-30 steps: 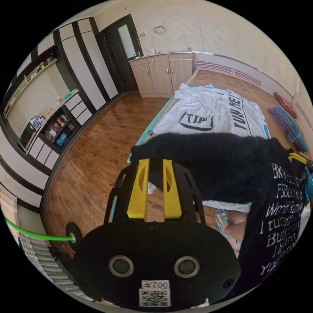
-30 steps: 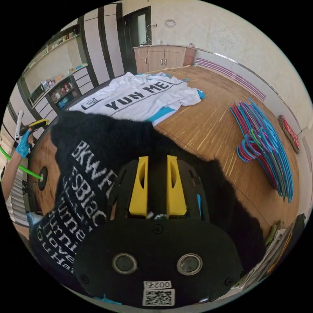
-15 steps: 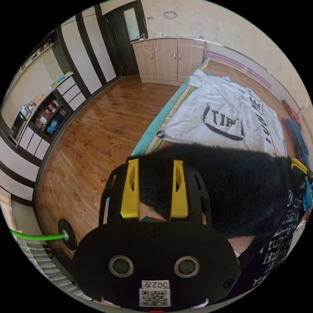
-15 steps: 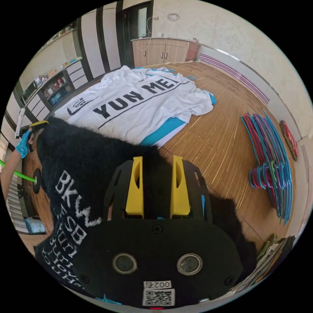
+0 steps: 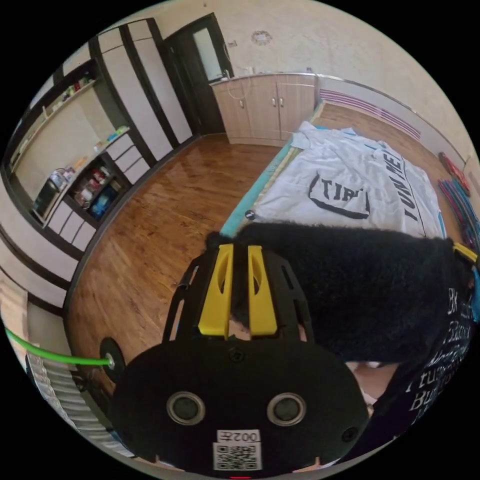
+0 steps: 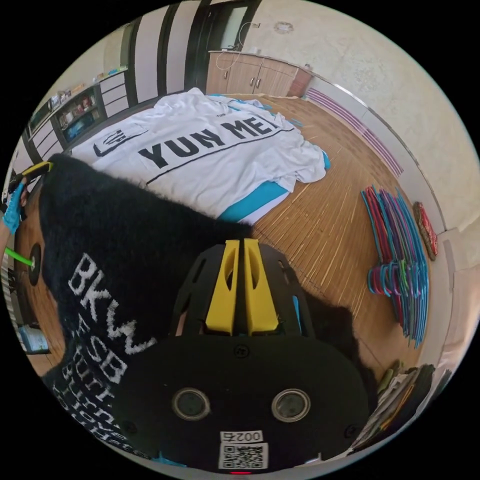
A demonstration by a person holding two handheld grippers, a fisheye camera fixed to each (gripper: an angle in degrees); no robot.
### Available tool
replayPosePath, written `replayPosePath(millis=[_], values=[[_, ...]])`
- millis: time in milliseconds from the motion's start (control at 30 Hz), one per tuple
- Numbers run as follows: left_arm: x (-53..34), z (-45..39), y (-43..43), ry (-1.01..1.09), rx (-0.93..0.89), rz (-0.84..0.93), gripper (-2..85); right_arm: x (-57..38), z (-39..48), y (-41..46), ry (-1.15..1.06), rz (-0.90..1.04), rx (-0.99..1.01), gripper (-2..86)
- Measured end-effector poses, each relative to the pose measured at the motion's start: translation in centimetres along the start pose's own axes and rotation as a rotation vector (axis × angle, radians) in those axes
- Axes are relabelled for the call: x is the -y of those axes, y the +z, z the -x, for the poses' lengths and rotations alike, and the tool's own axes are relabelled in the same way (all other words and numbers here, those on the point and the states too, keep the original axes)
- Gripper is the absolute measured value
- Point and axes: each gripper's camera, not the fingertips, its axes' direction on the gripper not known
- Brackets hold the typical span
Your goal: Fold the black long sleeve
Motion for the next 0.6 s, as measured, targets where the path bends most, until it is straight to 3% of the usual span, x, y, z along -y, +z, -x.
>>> replayPosePath(millis=[133,267,400,600], values=[[-3.0,-0.4,-5.0,0.054,0.041,-0.089,4.8,-0.6,0.1,-2.1,-0.029,0.016,0.02,7.1],[-4.9,-0.7,-9.7,0.106,-0.005,-0.153,4.8,-3.0,0.9,-7.0,-0.055,-0.117,0.072,9.5],[-7.2,-2.1,-15.8,0.159,-0.095,-0.23,4.8,-6.4,4.5,-11.5,-0.201,-0.241,0.269,12.7],[-11.0,-6.3,-23.7,0.3,-0.267,-0.27,4.8,-9.8,10.2,-14.4,-0.365,-0.256,0.365,13.7]])
